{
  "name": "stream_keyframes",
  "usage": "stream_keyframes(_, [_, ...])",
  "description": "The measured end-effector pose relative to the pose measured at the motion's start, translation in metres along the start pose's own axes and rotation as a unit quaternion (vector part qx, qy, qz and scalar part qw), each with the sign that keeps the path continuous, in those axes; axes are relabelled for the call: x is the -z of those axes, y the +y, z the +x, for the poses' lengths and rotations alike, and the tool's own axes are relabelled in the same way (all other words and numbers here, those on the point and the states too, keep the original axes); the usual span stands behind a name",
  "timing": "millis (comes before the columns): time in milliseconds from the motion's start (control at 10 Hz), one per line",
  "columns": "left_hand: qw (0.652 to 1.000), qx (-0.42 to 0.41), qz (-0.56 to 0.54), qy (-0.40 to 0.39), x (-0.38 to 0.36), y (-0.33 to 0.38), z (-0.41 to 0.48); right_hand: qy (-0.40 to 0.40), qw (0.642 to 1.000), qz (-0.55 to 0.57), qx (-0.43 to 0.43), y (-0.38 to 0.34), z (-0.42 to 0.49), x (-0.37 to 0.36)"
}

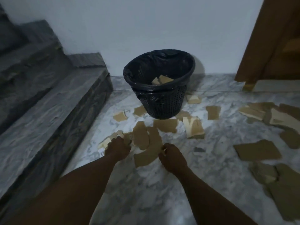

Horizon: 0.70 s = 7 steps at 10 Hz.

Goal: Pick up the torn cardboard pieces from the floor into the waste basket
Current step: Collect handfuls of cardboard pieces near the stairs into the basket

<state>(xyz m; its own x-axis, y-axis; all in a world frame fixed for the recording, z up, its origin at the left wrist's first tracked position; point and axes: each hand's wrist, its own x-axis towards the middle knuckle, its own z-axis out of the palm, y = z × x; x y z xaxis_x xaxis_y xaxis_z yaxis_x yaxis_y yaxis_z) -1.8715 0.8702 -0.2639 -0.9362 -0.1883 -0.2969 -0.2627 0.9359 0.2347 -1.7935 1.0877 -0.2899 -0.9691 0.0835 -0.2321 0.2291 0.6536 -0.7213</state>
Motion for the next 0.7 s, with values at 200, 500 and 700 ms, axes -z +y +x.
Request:
stream_keyframes(200, [1.0,-0.008,-0.025,-0.001,-0.014,0.029,0.045,0.019,0.999,-0.026,-0.02,-0.063,0.047,-0.002])
stream_keyframes(500, [0.985,0.021,-0.161,-0.065,-0.033,0.082,0.086,0.061,0.944,-0.074,-0.316,-0.048,0.028,-0.037])
stream_keyframes(700, [0.989,-0.076,-0.088,-0.089,-0.059,0.09,0.073,0.055,0.926,-0.047,-0.371,-0.025,0.053,-0.039])
